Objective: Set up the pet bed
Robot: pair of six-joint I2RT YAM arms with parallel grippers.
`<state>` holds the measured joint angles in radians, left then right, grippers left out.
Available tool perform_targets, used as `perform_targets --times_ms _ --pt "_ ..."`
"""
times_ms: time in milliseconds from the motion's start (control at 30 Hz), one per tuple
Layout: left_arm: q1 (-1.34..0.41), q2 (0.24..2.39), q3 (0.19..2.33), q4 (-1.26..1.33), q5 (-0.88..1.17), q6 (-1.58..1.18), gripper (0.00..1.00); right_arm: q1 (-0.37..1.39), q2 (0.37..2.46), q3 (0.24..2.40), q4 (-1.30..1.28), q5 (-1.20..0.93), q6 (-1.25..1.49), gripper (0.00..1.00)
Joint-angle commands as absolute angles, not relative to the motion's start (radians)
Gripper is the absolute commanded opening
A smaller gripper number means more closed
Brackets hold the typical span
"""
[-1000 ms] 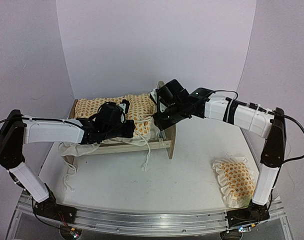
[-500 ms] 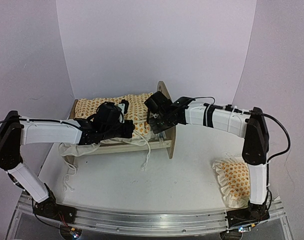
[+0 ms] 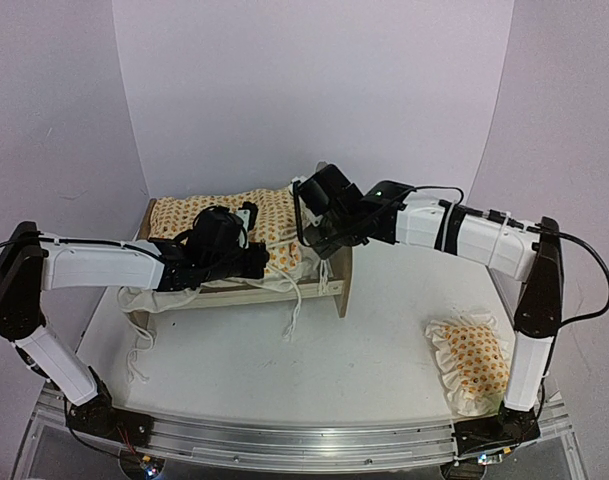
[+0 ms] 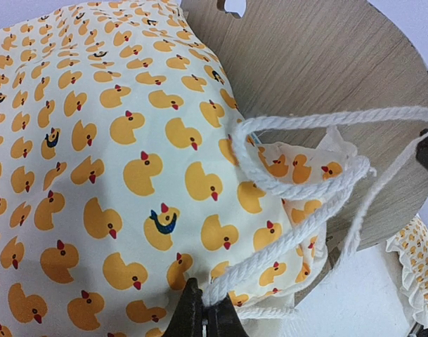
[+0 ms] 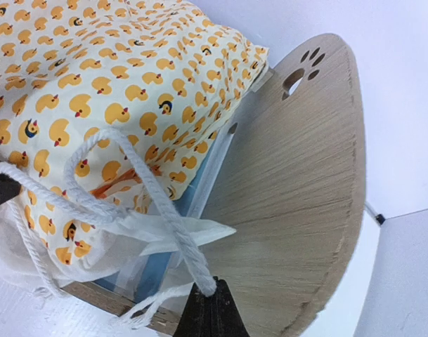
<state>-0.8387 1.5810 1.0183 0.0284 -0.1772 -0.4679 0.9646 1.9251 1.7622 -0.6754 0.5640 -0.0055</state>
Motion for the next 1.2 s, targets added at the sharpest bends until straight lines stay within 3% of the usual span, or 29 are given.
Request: perform_targets --times_ms 0,467,733,1033,1067,1167 --pt "-0.833 1.542 1.026 0.079 -0.176 -0.449 0.00 0.960 1.880 1.802 -0.660 0.626 -0.163 0.00" --pt "-0.833 1.543 1.024 0.085 -0.164 -0.463 0.00 0.954 1.955 1.900 -0.594 0.731 -0.272 0.00" --pt "-0.833 1.539 1.033 0.086 -0.143 -0.460 0.00 0.963 1.873 1.725 -0.604 0.586 -0.207 0.00" --pt "-0.833 1.506 1.048 0.102 -0.041 -0.459 0.00 0.965 1.862 1.637 -0.617 0.638 -0.126 0.00" --pt "-0.833 1.503 1.046 0.104 -0.033 -0.458 0.00 0.965 1.864 1.640 -0.625 0.658 -0.106 0.01" --pt "-0.833 1.505 1.048 0.106 -0.007 -0.453 0.00 0.966 1.866 1.678 -0.697 0.632 -0.019 0.33"
